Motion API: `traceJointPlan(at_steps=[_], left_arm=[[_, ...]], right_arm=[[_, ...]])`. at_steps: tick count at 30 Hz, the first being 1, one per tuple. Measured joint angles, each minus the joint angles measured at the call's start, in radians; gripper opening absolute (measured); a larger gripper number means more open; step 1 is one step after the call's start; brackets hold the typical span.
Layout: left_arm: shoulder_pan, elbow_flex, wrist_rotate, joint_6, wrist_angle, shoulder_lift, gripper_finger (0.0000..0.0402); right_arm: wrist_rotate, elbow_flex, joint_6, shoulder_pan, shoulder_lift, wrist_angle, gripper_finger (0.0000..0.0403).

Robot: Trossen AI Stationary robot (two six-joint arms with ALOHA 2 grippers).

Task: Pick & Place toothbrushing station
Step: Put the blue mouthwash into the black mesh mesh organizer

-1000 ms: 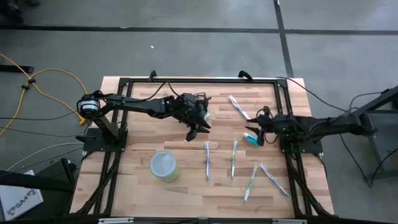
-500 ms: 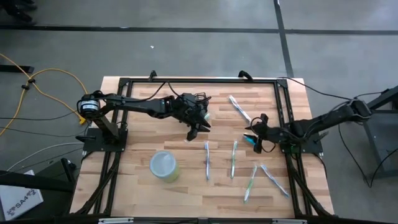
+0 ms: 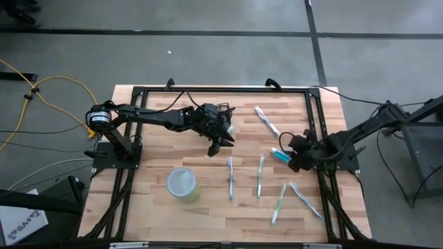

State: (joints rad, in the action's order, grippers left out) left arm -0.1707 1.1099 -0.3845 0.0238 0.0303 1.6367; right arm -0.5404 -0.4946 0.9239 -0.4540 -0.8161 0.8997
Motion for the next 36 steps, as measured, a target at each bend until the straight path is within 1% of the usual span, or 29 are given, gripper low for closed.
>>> traceJointPlan(at_steps=[2,10,21,27,30,36], left_arm=[[0.0,0.0,0.0,0.0,0.0,0.0,0.0106],[0.004,0.0,-0.001,0.0,0.0,0.0,0.0106],[0.003,0.0,-0.001,-0.009,0.0,0.0,0.0106],[0.003,0.0,-0.001,-0.009,0.0,0.0,0.0106],[0.003,0.0,-0.001,-0.009,0.0,0.0,0.0106],[0.003,0.0,-0.001,-0.009,0.0,0.0,0.0106]], right_arm=[[0.009,0.0,0.041,-0.013,-0.026,0.012,0.0135],[0.027,0.0,0.049,-0.026,-0.09,-0.003,0.0135],[0.048,0.0,-0.013,-0.026,-0.091,-0.007,0.0135],[0.041,0.0,-0.043,-0.026,-0.123,-0.014,0.0136],[0.042,0.0,-0.064,-0.026,-0.159,-0.031,0.0147],[0.043,0.0,-0.065,-0.026,-0.241,-0.054,0.0191]])
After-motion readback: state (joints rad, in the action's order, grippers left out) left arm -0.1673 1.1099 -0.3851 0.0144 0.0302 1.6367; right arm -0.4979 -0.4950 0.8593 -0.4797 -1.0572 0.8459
